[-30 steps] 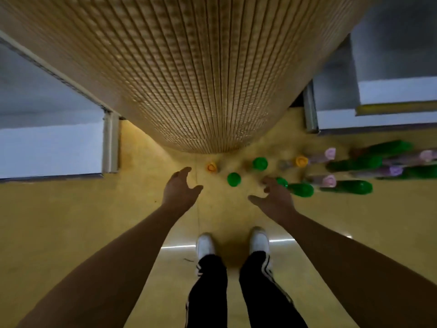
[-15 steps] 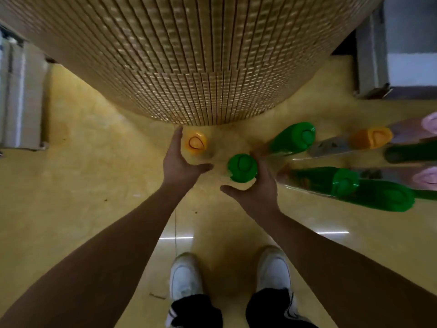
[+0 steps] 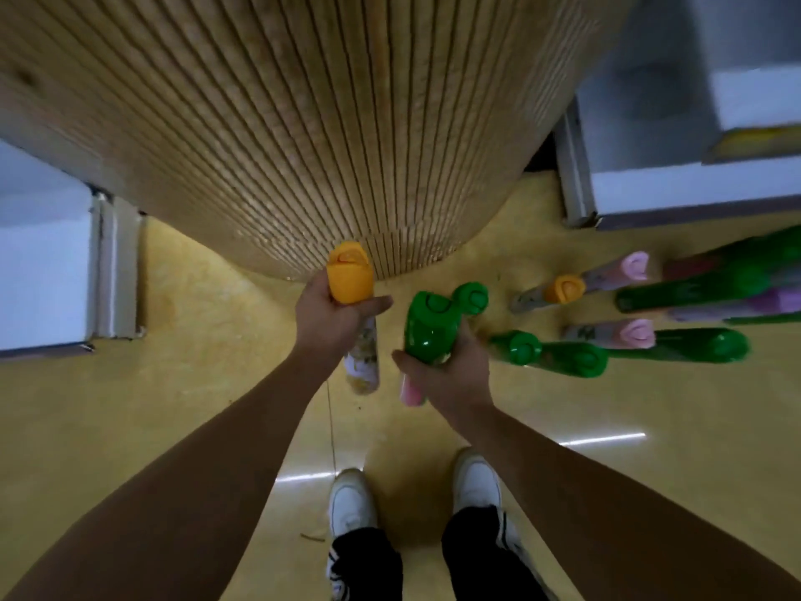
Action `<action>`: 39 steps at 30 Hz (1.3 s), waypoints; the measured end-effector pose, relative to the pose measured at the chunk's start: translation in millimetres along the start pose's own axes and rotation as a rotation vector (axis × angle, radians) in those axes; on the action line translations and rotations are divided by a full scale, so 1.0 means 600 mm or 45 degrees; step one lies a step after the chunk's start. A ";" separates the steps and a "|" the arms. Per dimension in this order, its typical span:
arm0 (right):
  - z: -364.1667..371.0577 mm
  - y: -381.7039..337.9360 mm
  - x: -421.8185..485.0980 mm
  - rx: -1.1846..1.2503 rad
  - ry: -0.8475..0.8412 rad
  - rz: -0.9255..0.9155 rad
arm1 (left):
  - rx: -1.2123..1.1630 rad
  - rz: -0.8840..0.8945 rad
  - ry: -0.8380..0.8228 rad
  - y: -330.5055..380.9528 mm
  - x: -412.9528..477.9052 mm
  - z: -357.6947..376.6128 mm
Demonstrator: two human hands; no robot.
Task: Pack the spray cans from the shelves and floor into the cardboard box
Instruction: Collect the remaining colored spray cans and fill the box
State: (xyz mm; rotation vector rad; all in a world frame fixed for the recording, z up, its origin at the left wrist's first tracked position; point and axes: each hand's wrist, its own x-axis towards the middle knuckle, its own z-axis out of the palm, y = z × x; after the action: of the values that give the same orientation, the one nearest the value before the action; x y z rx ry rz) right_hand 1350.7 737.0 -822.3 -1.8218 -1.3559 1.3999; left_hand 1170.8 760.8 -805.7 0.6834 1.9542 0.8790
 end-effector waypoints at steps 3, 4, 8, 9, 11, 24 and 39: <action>-0.068 -0.109 -0.048 0.018 0.059 -0.001 | 0.042 0.084 -0.033 0.137 -0.060 -0.029; -0.092 -0.144 -0.062 0.044 0.100 0.018 | 0.066 0.109 -0.052 0.184 -0.080 -0.038; -0.211 -0.301 -0.132 0.087 0.275 0.001 | 0.118 0.238 -0.171 0.403 -0.177 -0.068; -0.244 -0.344 -0.154 0.091 0.306 -0.031 | 0.115 0.291 -0.216 0.461 -0.205 -0.075; -0.319 -0.436 -0.210 0.075 0.356 -0.121 | 0.124 0.423 -0.300 0.581 -0.271 -0.088; -0.807 -0.779 -0.627 0.174 1.070 -0.567 | -0.085 1.220 -0.719 1.127 -0.792 -0.090; -1.223 -0.634 -0.963 0.276 1.776 -0.603 | -0.297 1.367 -1.406 1.172 -1.276 0.243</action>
State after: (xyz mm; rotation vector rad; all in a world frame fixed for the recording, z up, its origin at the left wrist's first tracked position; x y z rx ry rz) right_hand 1864.6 513.5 16.4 -1.5432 -0.6942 -0.1084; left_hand 1751.3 667.7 64.3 1.6642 0.4090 0.9582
